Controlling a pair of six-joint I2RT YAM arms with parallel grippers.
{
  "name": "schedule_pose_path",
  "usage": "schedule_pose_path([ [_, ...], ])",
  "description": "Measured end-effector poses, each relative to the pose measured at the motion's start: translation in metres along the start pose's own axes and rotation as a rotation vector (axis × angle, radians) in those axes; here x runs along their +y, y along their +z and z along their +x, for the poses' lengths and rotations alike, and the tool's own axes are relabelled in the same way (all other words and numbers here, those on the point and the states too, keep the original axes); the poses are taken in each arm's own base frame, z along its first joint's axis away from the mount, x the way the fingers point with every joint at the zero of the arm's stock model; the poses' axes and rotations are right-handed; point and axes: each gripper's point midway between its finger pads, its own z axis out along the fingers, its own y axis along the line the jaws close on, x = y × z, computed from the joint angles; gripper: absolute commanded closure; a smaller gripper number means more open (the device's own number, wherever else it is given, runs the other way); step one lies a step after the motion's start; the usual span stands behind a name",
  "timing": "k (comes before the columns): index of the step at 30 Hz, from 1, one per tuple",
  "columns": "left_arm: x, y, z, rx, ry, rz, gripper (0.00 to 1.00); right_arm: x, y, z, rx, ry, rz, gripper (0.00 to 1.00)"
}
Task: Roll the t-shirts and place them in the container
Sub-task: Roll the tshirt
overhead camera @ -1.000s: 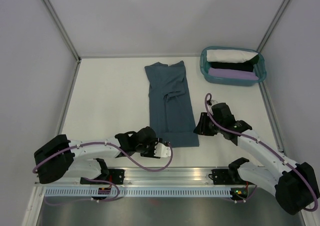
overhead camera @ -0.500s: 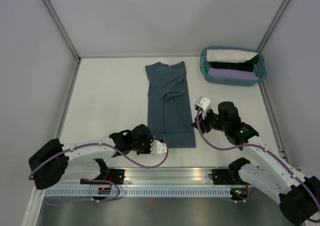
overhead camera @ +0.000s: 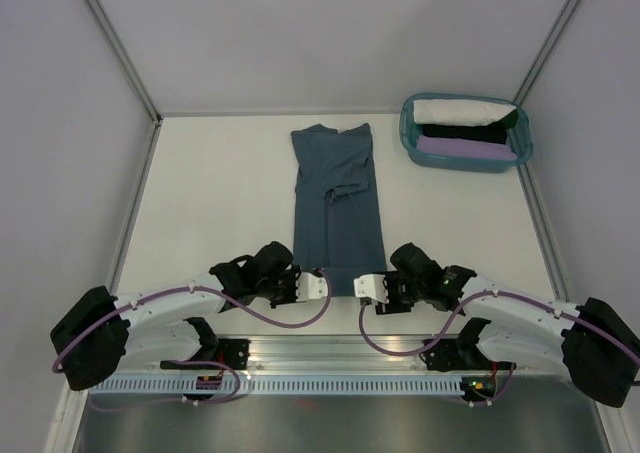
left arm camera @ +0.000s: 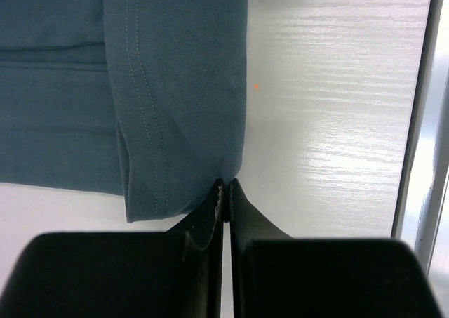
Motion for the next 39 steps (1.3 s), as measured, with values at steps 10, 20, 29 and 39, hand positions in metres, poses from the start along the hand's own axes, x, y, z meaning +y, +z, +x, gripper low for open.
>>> schedule_pose_path([
  [10, -0.002, 0.0, 0.0, -0.011, -0.014, 0.013, 0.98, -0.021, 0.009, -0.005, -0.003, -0.035, 0.085, 0.72],
  [20, -0.025, -0.007, 0.003, 0.002, -0.034, 0.126, 0.98, 0.001, 0.002, -0.008, 0.021, -0.009, -0.058, 1.0],
  [29, -0.045, -0.031, -0.014, -0.015, -0.139, 0.373, 0.98, 0.027, -0.022, -0.035, -0.022, 0.037, -0.266, 1.0],
  [39, -0.027, -0.027, 0.002, -0.012, -0.266, 0.416, 0.98, -0.002, -0.023, -0.03, -0.052, 0.275, -0.249, 1.0],
])
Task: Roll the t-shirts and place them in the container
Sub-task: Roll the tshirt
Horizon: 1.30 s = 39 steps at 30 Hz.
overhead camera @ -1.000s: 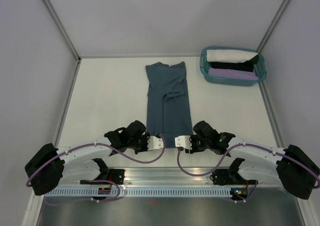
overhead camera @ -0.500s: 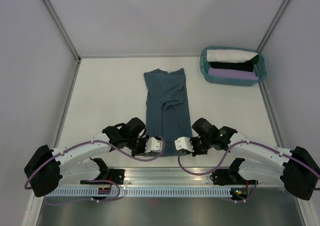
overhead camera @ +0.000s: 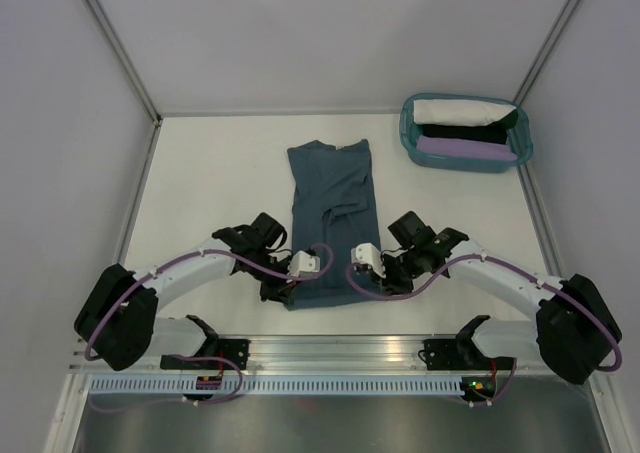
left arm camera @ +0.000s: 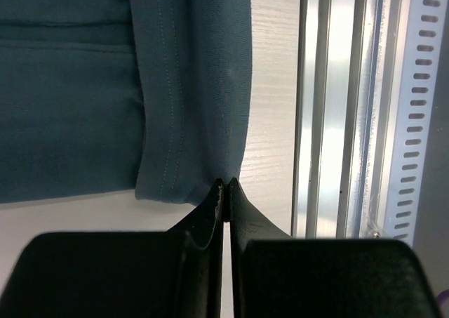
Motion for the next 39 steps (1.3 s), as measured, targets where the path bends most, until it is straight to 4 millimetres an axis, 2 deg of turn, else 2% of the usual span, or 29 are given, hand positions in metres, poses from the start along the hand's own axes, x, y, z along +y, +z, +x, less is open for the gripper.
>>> schedule_pose_path([
  [5, 0.011, -0.001, -0.003, -0.006, -0.021, -0.01, 0.98, -0.011, 0.004, 0.001, 0.01, 0.084, -0.021, 0.98],
  [9, 0.019, 0.0, -0.002, -0.002, -0.027, -0.03, 0.98, -0.018, 0.013, 0.006, 0.04, 0.155, -0.028, 0.91],
  [11, 0.026, 0.0, -0.001, 0.0, -0.023, -0.052, 0.98, -0.02, 0.013, 0.008, 0.044, 0.185, -0.016, 0.77],
  [13, 0.032, 0.0, -0.002, 0.0, -0.016, -0.076, 0.98, -0.027, 0.013, 0.007, 0.039, 0.208, 0.013, 0.69],
  [18, 0.046, 0.0, -0.002, 0.006, 0.002, -0.127, 0.98, -0.046, 0.007, 0.008, 0.023, 0.262, 0.1, 0.62],
  [23, 0.058, -0.002, -0.004, 0.012, 0.018, -0.183, 0.98, -0.058, -0.005, 0.0, -0.027, 0.298, 0.18, 0.61],
  [29, 0.066, -0.004, -0.004, 0.018, 0.017, -0.22, 0.98, -0.065, -0.026, -0.023, -0.12, 0.372, 0.238, 0.6],
  [36, 0.067, -0.005, -0.005, 0.016, -0.013, -0.234, 0.98, -0.07, -0.068, -0.079, -0.381, 0.498, 0.35, 0.57],
  [38, 0.068, -0.005, -0.006, 0.014, -0.019, -0.235, 0.98, -0.069, -0.073, -0.083, -0.454, 0.556, 0.381, 0.54],
  [39, 0.068, -0.005, -0.006, 0.014, -0.021, -0.237, 0.98, -0.065, -0.071, -0.078, -0.47, 0.598, 0.384, 0.53],
])
